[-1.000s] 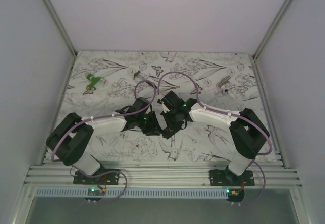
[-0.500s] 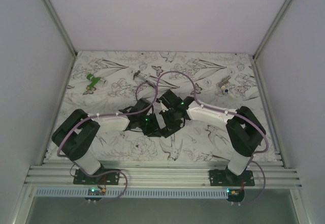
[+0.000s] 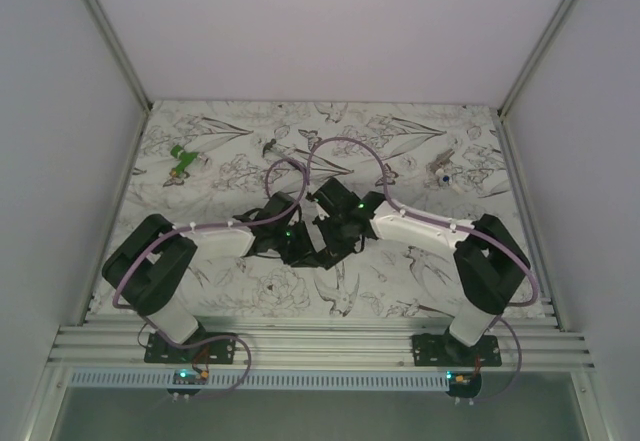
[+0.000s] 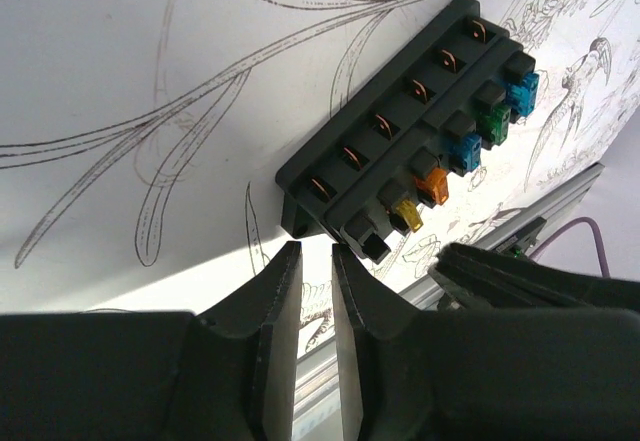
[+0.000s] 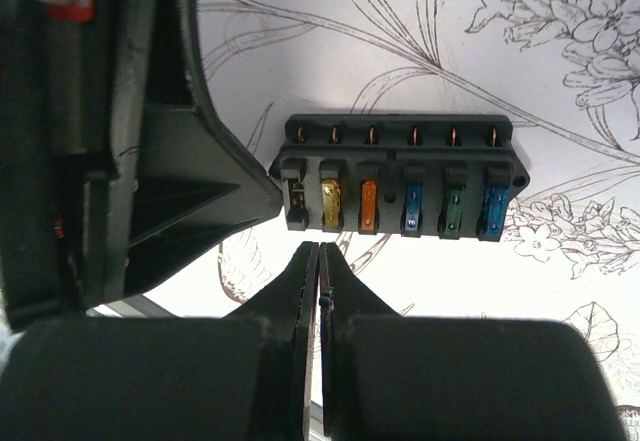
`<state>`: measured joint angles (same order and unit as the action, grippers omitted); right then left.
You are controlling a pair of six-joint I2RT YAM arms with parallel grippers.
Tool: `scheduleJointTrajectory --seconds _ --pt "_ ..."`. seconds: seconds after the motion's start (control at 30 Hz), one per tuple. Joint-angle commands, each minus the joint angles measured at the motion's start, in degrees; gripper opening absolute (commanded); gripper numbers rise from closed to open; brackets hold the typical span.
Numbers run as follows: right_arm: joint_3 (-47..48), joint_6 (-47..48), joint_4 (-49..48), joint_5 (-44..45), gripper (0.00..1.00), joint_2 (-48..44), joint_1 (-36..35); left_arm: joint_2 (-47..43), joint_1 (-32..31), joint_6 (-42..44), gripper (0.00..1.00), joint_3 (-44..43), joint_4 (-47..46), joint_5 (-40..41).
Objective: Snap on the fuse box
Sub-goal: Adjust the fuse box base at the center of the board.
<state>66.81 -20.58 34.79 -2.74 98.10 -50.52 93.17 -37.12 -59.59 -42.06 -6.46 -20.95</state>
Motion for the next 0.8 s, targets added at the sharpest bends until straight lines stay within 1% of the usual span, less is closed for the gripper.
scheduleJointTrajectory --seconds 0.0,0.43,0.77 --pt "0.64 0.73 -2.97 0.93 0.05 -2.08 -0.98 -0.27 0.56 -0.12 0.21 0.24 -0.28 0.10" --pt "1.61 -0.02 -3.48 3.33 0.05 1.55 -0.99 -0.10 0.78 0.02 0.21 0.08 -0.40 -0.02" --pt "2.18 -0.07 -3.30 3.38 0.05 2.89 -0.98 -0.01 0.83 0.04 0.21 0.09 -0.40 -0.28"
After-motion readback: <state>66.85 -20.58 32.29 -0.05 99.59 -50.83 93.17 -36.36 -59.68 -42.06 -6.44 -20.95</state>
